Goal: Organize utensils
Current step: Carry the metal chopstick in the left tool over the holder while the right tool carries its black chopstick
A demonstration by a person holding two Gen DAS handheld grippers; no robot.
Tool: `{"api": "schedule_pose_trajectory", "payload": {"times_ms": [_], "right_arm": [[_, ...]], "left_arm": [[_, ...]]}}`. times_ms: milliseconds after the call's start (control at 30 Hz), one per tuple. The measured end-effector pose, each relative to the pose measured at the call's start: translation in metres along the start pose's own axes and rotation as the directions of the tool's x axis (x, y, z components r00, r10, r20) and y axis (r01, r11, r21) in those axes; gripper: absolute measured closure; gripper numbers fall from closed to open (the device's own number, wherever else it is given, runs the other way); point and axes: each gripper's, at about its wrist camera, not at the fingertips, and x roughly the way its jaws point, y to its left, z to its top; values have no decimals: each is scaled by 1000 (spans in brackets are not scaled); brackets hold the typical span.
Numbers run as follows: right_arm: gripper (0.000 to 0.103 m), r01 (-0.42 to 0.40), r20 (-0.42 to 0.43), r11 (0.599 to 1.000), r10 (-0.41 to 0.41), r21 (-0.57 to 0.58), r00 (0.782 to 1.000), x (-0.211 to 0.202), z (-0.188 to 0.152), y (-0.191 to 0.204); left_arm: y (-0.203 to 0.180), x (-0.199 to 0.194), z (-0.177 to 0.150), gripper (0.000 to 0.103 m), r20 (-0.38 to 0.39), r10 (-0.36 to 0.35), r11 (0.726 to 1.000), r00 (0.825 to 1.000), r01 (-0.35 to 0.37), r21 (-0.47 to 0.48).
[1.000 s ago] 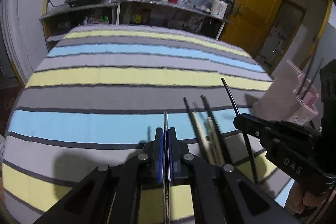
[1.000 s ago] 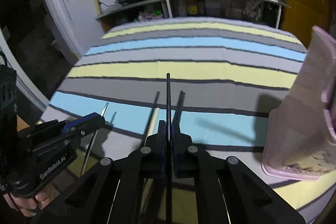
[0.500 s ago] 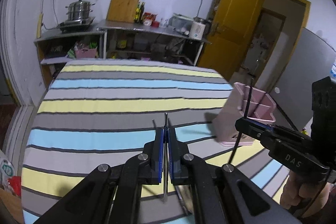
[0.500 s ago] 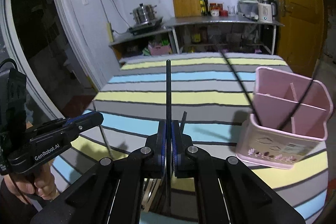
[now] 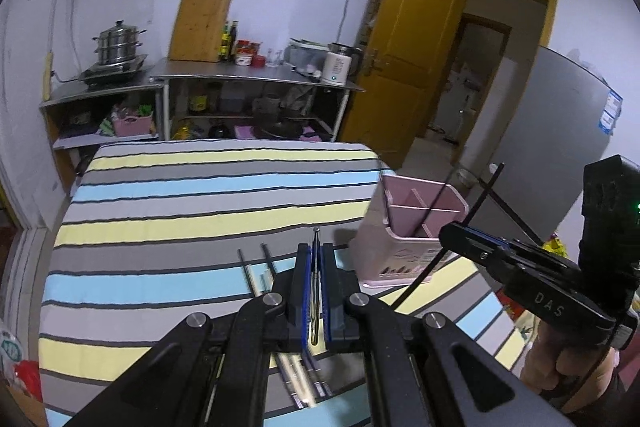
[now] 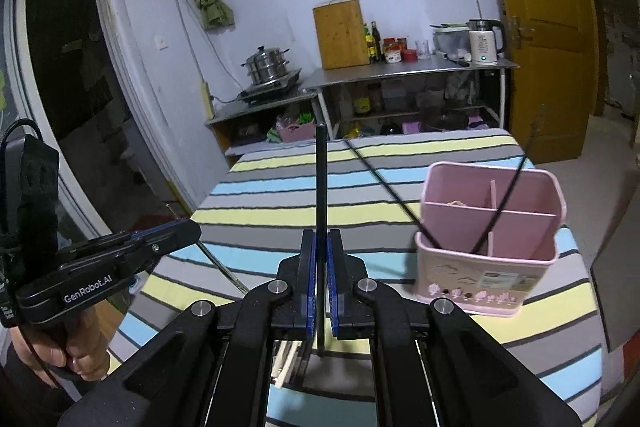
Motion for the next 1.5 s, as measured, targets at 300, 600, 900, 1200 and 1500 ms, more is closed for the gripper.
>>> {"api": "schedule_pose_trajectory", "payload": {"times_ms": [300, 600, 900, 1200, 1500], "right_arm": [[98, 53, 50, 998, -53, 17, 997, -27, 11, -23], [98, 124, 170, 991, -132, 57, 976, -68, 52, -57], [98, 160, 220, 981, -182, 113, 958, -66, 74, -90], [98, 171, 171, 974, -195, 147, 966, -29, 68, -114], [98, 171, 54, 972, -181, 162, 982, 14, 41, -128]], "left_arm": [[-45, 8, 27, 99, 7, -92, 995, 996, 92, 50], [-82, 15, 80, 99, 58, -161, 985, 985, 157, 75], [-105, 56, 111, 99, 67, -155, 984, 986, 148, 102], [-100, 114, 102, 99, -8, -147, 985, 989, 147, 93], [-85, 161, 79, 99, -99, -122, 989, 988, 129, 71]]}}
